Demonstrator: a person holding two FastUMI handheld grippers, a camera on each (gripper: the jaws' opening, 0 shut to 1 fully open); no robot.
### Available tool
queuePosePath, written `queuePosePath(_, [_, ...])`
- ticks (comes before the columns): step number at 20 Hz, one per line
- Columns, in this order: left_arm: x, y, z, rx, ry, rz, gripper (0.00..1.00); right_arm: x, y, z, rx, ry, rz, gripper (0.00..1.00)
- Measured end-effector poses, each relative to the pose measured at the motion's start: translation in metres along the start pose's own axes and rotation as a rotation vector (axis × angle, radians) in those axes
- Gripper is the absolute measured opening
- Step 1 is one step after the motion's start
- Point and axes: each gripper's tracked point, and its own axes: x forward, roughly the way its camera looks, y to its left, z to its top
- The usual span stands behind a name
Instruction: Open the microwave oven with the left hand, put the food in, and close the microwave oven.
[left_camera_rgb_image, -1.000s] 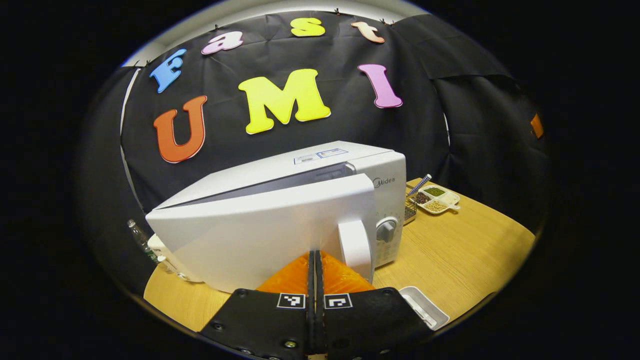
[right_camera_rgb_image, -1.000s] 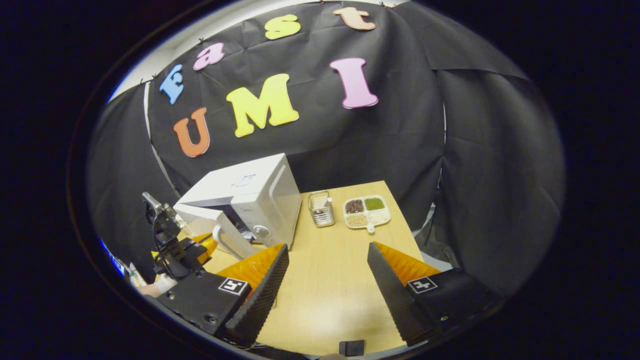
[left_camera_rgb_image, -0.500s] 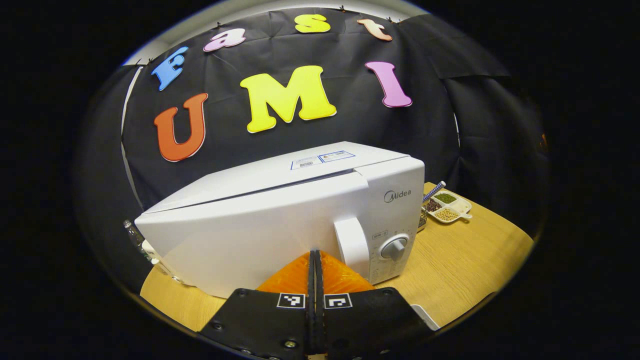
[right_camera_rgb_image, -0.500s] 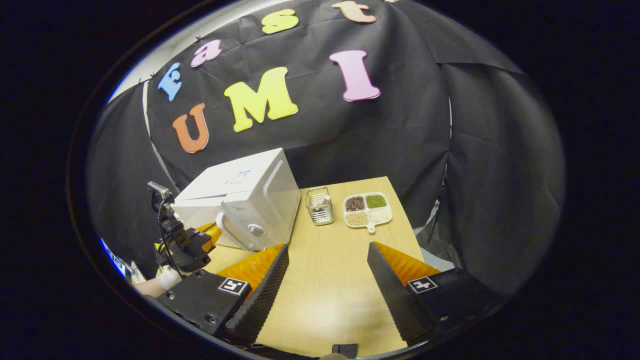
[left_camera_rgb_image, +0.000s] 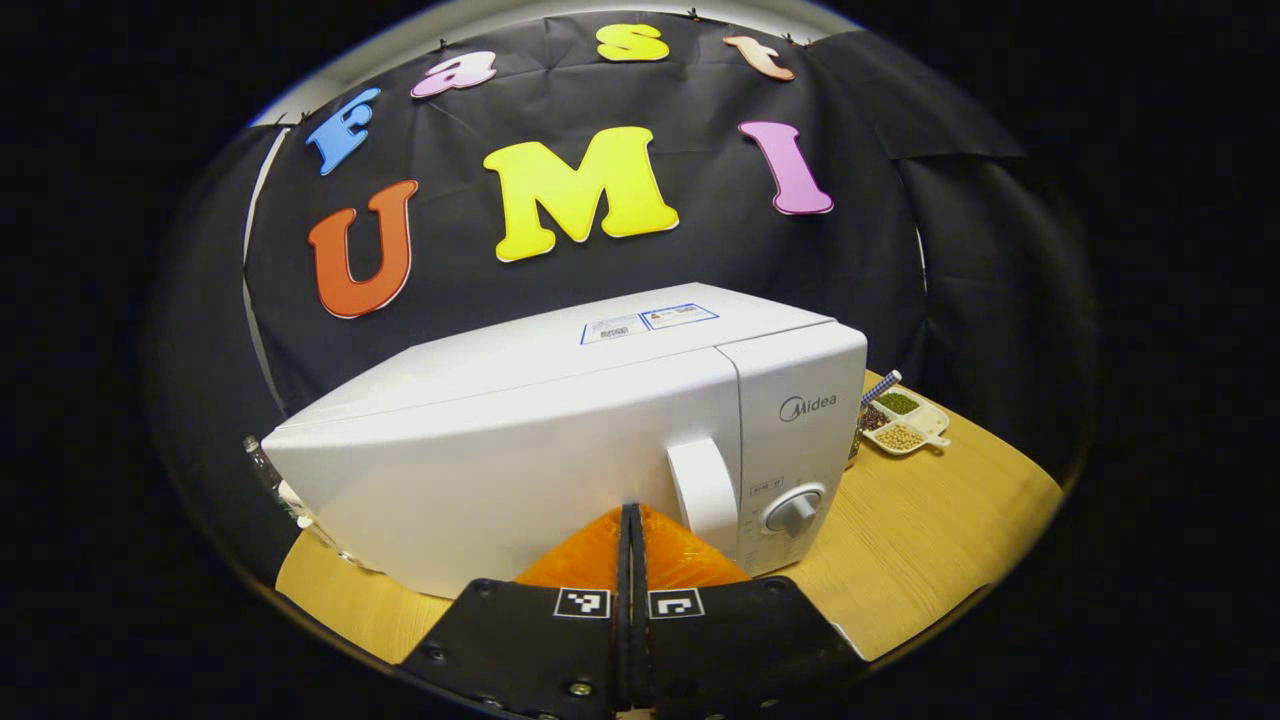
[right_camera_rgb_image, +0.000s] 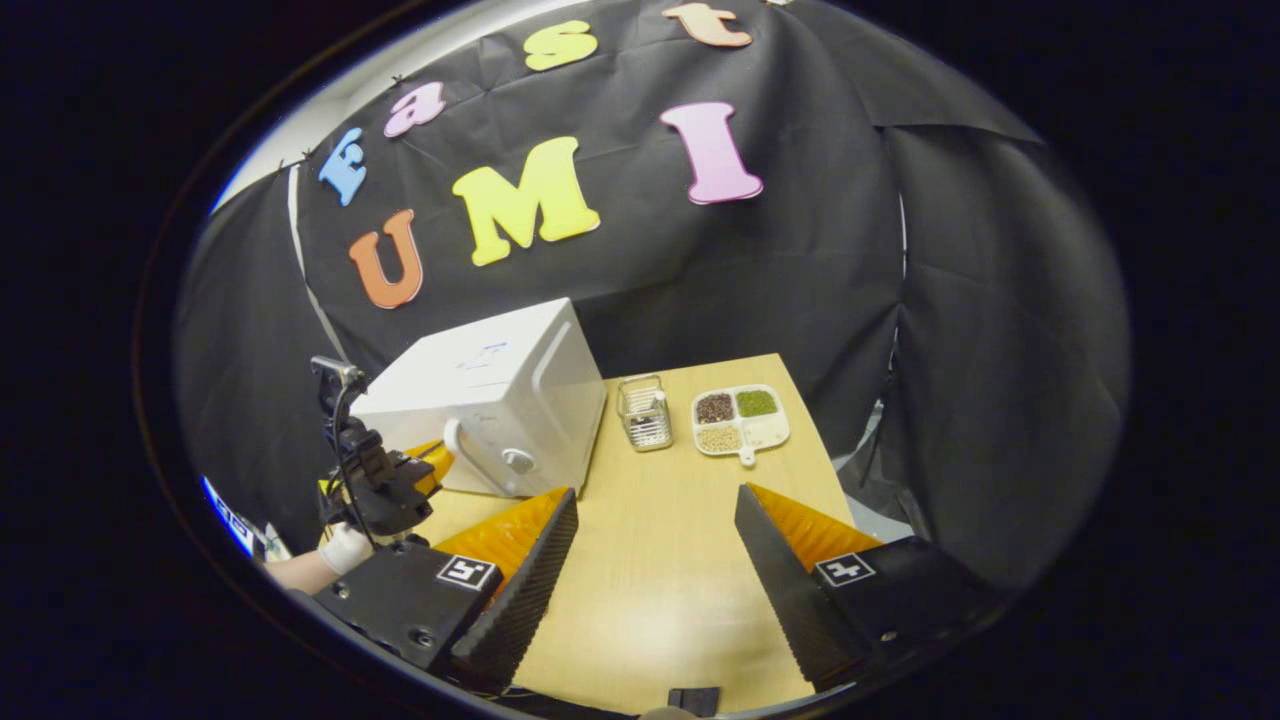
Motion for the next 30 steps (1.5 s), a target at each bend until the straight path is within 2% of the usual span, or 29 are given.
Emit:
queuePosePath(4, [-0.007,-0.002,-0.002,-0.022,0.004,-0.007,0.0,-0.004,-0.003,-0.002,0.006,-0.007,-0.01,1.0])
queuePosePath(7, [-0.022,0.01,-0.009,0.037,0.014,0.042,0.0,-0.01,-0.003,-0.004,0.001,-0.02,-0.018,1.0])
queuePosePath(8, [-0.029,0.013,-0.01,0.075,0.014,0.044,0.11,-0.012,-0.002,-0.005,0.003,-0.023,-0.019,1.0])
queuePosePath(10, [-0.047,0.009,-0.016,0.079,0.009,0.038,0.89,-0.016,-0.001,-0.009,0.0,-0.032,-0.031,1.0])
queuePosePath(11, [-0.052,0.012,-0.016,0.083,0.0,0.028,0.96,-0.018,-0.002,-0.012,-0.003,-0.037,-0.042,1.0])
queuePosePath(12, [-0.06,0.014,-0.017,0.088,-0.001,0.028,0.95,-0.021,-0.001,-0.016,-0.004,-0.039,-0.051,1.0])
queuePosePath(13, [-0.068,0.014,-0.018,0.085,-0.002,0.025,0.95,-0.024,0.0,-0.02,-0.003,-0.043,-0.061,0.9])
queuePosePath(14, [-0.077,0.015,-0.016,0.077,-0.012,0.016,0.95,-0.028,0.001,-0.023,-0.001,-0.046,-0.072,1.0])
queuePosePath(19, [-0.144,0.027,0.017,0.027,-0.107,-0.012,0.95,-0.055,0.031,-0.035,-0.005,-0.081,-0.124,1.0])
queuePosePath(24, [-0.231,0.079,0.036,-0.046,-0.149,-0.009,0.95,-0.097,0.102,-0.034,-0.022,-0.168,-0.116,1.0])
queuePosePath(25, [-0.249,0.095,0.039,-0.061,-0.158,0.007,0.95,-0.105,0.118,-0.031,-0.021,-0.192,-0.11,0.9])
queuePosePath(26, [-0.264,0.11,0.043,-0.077,-0.17,0.015,0.95,-0.113,0.134,-0.029,-0.025,-0.217,-0.105,1.0])
queuePosePath(29, [-0.302,0.152,0.058,-0.089,-0.204,0.057,0.95,-0.128,0.173,-0.027,-0.05,-0.266,-0.09,1.0])
queuePosePath(30, [-0.313,0.167,0.064,-0.09,-0.219,0.078,0.95,-0.133,0.183,-0.026,-0.057,-0.277,-0.084,0.91])
